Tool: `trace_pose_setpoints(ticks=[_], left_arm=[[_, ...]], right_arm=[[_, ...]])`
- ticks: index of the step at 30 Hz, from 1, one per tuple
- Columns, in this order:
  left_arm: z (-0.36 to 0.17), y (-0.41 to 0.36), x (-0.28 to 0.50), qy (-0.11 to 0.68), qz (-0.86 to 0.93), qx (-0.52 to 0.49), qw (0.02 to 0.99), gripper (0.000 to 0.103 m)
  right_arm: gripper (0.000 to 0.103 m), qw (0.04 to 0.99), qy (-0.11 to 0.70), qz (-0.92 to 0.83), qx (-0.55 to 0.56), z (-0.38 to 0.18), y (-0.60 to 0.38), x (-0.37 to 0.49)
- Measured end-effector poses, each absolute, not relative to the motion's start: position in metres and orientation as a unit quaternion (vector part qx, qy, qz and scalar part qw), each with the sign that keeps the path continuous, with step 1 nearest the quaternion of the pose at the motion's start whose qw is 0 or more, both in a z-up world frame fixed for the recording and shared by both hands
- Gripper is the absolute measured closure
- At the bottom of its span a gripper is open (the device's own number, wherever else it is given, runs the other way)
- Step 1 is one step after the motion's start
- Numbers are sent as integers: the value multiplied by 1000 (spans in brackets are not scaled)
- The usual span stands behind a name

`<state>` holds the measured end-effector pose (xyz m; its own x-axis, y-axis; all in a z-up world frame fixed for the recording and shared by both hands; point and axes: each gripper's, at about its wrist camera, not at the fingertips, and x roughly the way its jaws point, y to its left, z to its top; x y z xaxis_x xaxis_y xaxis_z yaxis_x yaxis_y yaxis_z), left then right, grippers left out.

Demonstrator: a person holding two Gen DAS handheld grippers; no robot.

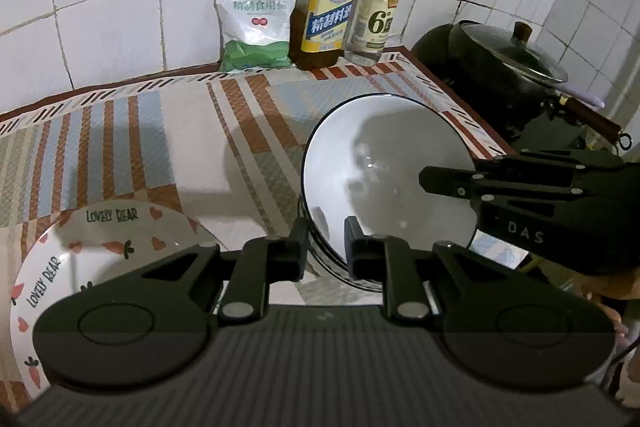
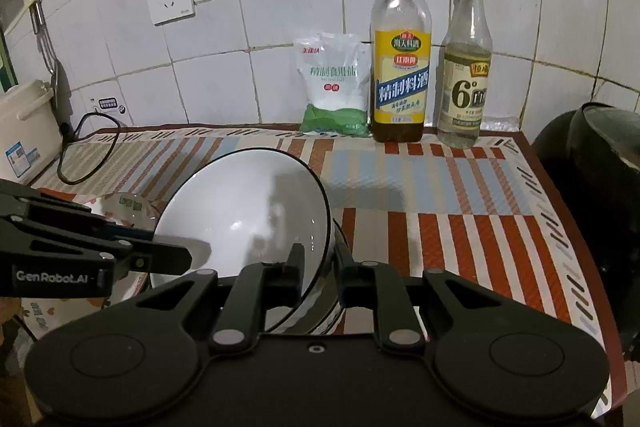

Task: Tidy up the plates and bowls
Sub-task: 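Carry the third white bowl over the two nested bowls and lower it inside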

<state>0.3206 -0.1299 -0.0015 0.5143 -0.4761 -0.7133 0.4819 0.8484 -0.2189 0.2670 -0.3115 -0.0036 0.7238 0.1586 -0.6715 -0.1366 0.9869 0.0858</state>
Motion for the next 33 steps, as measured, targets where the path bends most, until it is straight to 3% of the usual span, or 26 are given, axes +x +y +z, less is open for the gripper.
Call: trace_pose_setpoints(ticks=[3,12,14,16,17,19,25,28,33], left_arm=[[2,-128,319,392,-276,4,877,79],[11,-135,304,352,-270,34,896,79],[14,-133,296,335,-273,36,901,77],[16,-127,287,318,-282,24,905,59],[17,-125,282,309,-287,19,907,56],[18,-121,269,281,-291,17,914,52],[12,-120,230,214,-280,46,935,37],[4,-120,214,195,-278,62,938,29],[-15,-127,205,201,-292,69,932,21]], right_arm=[[77,934,349,72,2,-3,-313,262],[72,941,319,103,41,-2,-328,249],[59,948,296,111,46,2,-333,238],[51,956,268,117,39,7,-336,220],[44,958,257,118,35,8,-337,211],[34,962,244,122,30,10,-338,196],[26,962,235,138,24,1,-339,164],[13,961,230,151,13,-11,-336,154],[12,960,228,162,-2,-32,-329,149]])
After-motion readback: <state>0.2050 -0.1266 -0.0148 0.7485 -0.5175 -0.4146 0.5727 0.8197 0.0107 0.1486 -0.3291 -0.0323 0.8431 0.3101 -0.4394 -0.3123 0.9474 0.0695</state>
